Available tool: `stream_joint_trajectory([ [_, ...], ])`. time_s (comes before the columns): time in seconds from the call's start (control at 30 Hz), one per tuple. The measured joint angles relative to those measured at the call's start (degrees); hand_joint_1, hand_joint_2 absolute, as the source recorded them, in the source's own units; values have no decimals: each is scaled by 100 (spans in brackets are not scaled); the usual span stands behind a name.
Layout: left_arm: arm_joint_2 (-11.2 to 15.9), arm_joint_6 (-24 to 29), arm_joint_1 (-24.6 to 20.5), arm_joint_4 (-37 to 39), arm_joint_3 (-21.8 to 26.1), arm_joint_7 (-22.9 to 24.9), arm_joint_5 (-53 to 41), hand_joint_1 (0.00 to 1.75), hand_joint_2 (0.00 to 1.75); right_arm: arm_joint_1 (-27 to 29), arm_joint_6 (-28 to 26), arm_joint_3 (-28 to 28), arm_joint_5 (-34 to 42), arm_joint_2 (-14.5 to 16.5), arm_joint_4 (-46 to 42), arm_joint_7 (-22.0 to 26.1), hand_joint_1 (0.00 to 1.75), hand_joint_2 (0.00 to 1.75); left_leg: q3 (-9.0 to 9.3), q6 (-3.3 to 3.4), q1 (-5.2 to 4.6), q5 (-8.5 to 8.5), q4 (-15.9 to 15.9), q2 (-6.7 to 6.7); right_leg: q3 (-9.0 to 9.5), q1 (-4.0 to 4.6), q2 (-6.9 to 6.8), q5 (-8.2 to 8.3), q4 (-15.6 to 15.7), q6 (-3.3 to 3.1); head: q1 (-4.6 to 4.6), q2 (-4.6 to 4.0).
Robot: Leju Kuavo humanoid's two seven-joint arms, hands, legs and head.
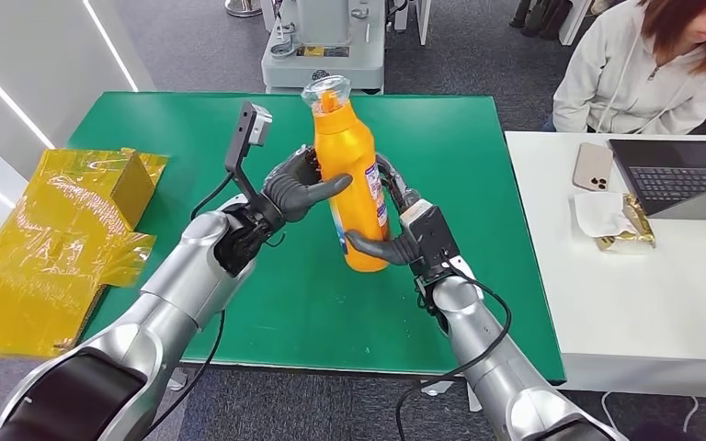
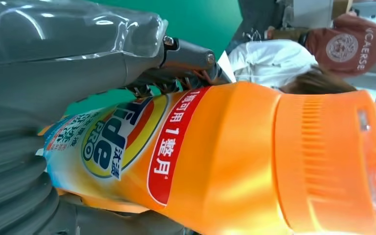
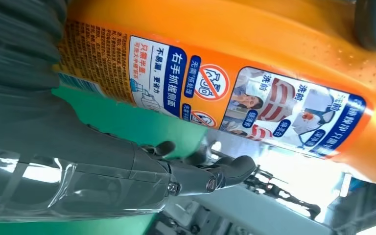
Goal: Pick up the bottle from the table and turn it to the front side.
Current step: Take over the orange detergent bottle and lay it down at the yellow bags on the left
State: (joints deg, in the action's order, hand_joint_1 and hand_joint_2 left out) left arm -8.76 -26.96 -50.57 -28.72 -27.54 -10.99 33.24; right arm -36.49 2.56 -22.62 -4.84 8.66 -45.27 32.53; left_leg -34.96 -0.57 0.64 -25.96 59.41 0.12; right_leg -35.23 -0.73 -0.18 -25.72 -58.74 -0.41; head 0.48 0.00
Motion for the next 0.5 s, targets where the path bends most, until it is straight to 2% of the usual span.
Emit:
stream_joint_trajectory([
  [0.1,-7,162,27,0,-34,-208,-147,175,175,2,10,8,1,0,-4,4,0,175,0,0,0,0,0,0,0,0,0,0,0,0,-1,0],
  [0.37,-12,461,58,0,-55,-411,-385,175,175,263,29,26,-3,-4,-426,-11,0,175,1,0,1,0,0,0,-1,0,1,0,0,0,0,0],
  [0.5,11,853,73,0,-60,-679,-853,175,175,487,90,23,-4,-21,-784,-26,0,175,0,0,1,0,-1,1,-1,0,1,-1,0,0,0,0],
])
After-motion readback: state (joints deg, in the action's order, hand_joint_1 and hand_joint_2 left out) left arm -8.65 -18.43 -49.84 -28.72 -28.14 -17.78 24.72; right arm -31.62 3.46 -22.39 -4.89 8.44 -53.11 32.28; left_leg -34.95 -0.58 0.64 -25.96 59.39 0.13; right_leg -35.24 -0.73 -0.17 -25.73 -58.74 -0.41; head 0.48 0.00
